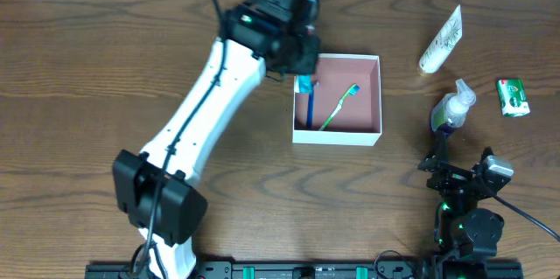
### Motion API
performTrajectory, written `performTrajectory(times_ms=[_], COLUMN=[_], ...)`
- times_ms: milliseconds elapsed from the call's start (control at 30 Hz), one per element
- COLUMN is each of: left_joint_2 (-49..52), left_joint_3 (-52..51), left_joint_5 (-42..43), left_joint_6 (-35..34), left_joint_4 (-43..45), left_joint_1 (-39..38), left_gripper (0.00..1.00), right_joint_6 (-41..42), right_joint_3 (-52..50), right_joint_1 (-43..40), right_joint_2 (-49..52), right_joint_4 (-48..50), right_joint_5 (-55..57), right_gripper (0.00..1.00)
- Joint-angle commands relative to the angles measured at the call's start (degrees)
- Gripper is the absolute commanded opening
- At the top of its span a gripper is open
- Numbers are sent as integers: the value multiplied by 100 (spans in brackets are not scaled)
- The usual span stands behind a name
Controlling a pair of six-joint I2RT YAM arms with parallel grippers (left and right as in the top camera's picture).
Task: Pack container
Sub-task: 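Carry the toothpaste tube with the left gripper into the box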
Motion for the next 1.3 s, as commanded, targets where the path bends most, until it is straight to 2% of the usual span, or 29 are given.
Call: performTrajectory(times_ms=[0,433,833,1267], left_joint_2=[262,1005,1338,1419], left_joint_3=[15,2,-85,-87], left_joint_5=[-92,-90,-92,-94], left_joint_6=[-306,-280,-280,-278], left_joint_4=[-26,-81,-114,-144], left_joint_1=[-111,-179,-179,-177], left_gripper=[13,13,17,17], right_joint_6=[-90,-90,-90,-90], right_joint_3=[-11,-11,-11,-11], right_joint_1=[94,94,94,94], right_joint_2=[-35,-35,-35,-35], right_joint_4=[-22,-22,-22,-22], right_joint_5=[39,39,42,42], right_gripper=[99,99,99,99])
